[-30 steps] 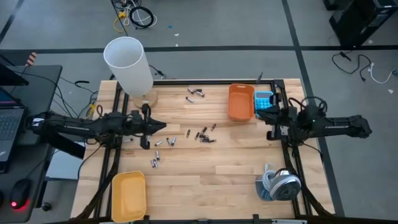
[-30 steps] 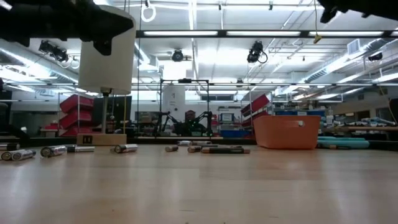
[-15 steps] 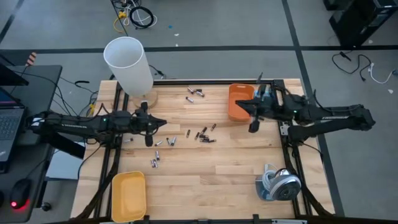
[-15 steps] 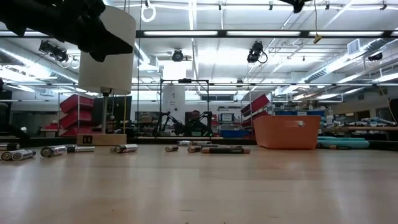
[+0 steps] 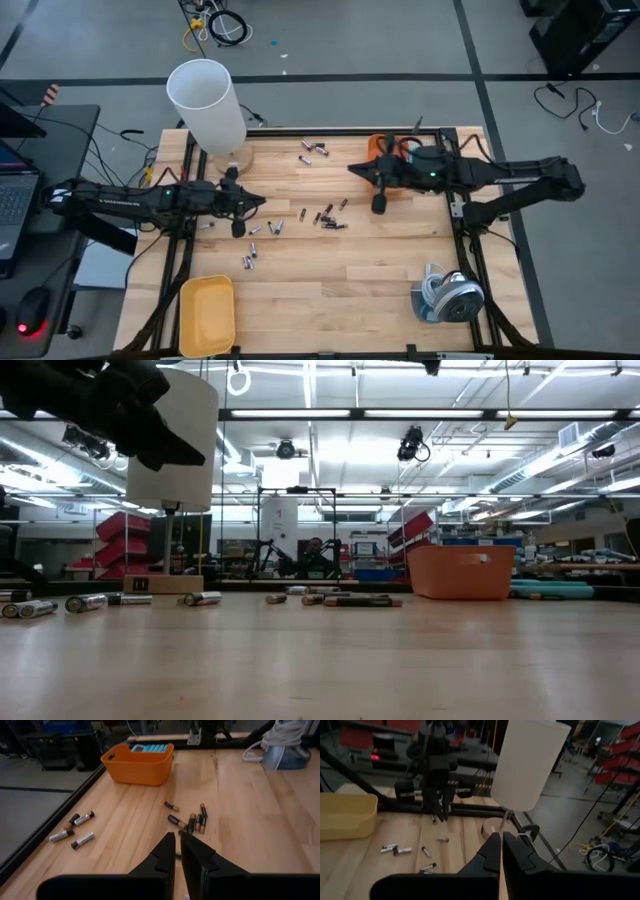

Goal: Sort batteries
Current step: Put the black battery into the orange bin

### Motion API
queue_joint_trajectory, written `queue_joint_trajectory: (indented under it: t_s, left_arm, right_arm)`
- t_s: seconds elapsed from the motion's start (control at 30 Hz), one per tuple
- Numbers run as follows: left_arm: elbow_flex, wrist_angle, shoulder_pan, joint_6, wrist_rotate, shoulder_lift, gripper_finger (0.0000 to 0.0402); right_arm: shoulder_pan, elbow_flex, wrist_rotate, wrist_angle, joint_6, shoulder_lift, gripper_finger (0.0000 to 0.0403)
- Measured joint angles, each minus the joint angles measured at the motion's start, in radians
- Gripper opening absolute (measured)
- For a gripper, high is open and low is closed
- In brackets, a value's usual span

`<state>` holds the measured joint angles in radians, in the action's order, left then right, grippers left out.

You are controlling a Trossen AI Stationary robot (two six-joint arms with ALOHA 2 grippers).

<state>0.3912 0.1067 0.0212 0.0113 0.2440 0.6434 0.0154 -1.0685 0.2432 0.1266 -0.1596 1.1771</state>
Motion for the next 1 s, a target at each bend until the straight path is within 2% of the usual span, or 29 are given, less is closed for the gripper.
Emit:
queue_joint_trajectory:
  t_s: [0.57, 1.0]
  left_arm:
    - [0.0, 0.094, 0.0, 0.033, 0.004, 0.0, 0.003]
    - [0.0, 0.105, 0.0, 0.15, -0.023, -0.005, 0.003]
  right_arm:
    - [0.0, -0.204, -0.001, 0.109, 0.043, 0.249, 0.0007]
    - [0.001, -0.215, -0.002, 0.14, 0.102, 0.37, 0.0007]
